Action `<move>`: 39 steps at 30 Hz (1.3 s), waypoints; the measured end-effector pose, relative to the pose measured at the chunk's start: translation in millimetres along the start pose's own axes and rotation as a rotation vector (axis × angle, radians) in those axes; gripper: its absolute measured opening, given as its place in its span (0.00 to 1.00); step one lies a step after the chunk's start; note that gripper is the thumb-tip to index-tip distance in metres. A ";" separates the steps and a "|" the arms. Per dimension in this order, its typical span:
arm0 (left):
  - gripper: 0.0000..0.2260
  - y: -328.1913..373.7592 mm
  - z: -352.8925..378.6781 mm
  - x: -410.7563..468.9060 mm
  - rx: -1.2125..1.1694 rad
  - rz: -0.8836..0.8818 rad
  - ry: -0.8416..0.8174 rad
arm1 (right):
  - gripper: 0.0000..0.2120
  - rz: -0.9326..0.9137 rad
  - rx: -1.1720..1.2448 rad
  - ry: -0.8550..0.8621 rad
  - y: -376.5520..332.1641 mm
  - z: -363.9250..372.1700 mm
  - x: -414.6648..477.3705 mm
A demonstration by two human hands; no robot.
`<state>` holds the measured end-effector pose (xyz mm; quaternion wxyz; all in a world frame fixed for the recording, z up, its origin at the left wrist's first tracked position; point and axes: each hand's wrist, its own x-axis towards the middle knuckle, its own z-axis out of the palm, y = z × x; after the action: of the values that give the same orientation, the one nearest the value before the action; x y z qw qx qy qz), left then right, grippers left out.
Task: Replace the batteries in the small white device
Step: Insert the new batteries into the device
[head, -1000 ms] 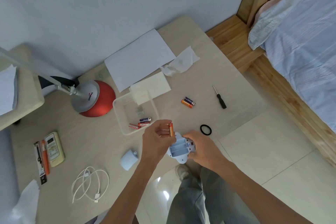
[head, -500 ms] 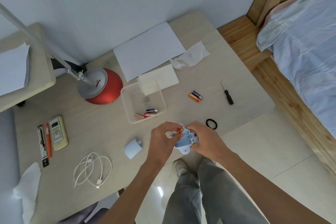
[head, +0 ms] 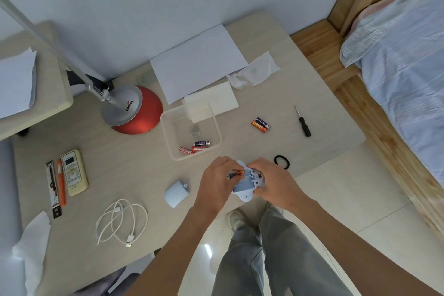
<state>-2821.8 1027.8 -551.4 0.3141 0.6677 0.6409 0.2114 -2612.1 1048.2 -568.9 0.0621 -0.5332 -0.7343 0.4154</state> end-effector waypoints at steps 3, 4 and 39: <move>0.08 -2.9 4.5 1.2 0.075 0.165 -0.003 | 0.26 -0.012 -0.013 -0.001 0.2 0.2 0.4; 0.09 -3.4 4.9 2.2 0.102 0.220 -0.006 | 0.26 -0.017 -0.014 0.000 -0.1 0.5 0.6; 0.16 -19.0 20.7 16.7 -0.396 -0.596 -0.059 | 0.28 0.028 -0.037 -0.002 -0.5 0.5 0.9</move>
<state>-2819.8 1040.9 -581.3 0.5037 0.3838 0.7446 0.2111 -2613.1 1048.6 -569.2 0.0460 -0.5441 -0.7344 0.4031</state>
